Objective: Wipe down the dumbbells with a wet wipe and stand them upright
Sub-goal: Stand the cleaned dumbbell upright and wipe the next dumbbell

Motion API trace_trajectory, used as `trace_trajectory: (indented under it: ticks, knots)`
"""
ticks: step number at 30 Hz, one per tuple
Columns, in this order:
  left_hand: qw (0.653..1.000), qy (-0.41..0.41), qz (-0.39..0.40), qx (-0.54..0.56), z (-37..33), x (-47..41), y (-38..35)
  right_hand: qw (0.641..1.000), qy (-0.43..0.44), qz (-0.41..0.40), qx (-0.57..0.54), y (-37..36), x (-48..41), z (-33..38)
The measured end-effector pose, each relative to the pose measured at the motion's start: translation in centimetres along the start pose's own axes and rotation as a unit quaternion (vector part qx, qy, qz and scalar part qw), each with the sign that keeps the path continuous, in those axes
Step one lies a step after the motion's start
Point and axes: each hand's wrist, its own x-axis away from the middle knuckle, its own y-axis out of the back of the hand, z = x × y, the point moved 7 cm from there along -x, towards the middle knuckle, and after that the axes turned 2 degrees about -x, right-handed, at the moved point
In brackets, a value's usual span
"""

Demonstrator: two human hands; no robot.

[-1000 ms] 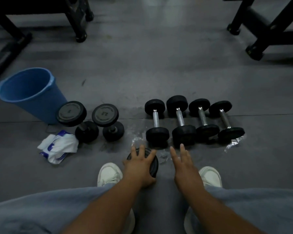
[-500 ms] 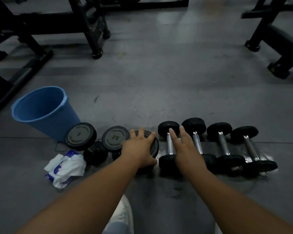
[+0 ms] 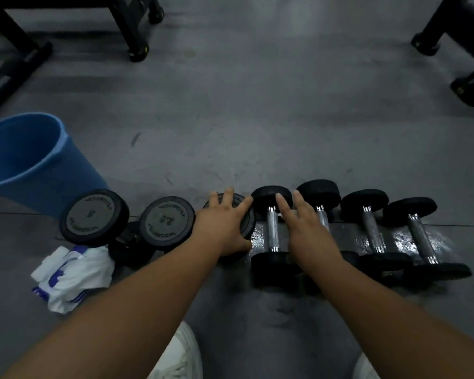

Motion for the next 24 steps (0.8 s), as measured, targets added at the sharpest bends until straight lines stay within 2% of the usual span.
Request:
trace_trajectory:
  ticks: [6,10,13,20,24]
  knots:
    - [0.998,-0.015,-0.006,-0.055,-0.1,-0.6,0.4,1.0,-0.015,0.004,0.005,0.0,0.7,-0.7]
    - [0.985,-0.132,-0.099,-0.059,-5.6,1.7,0.8,1.0,-0.022,0.0,0.009,0.6,1.6,-1.6]
    - [0.979,-0.188,-0.077,-0.034,-10.2,3.4,-1.4,0.999,-0.032,0.003,0.017,0.7,2.4,-2.9]
    - [0.989,-0.149,-0.011,0.0,-11.8,2.7,-5.7,0.997,-0.033,0.057,0.043,-0.7,2.3,-4.8]
    - [0.99,-0.138,-0.02,0.006,-11.6,2.0,-6.4,0.993,0.023,0.096,0.06,-3.3,-0.5,-4.2]
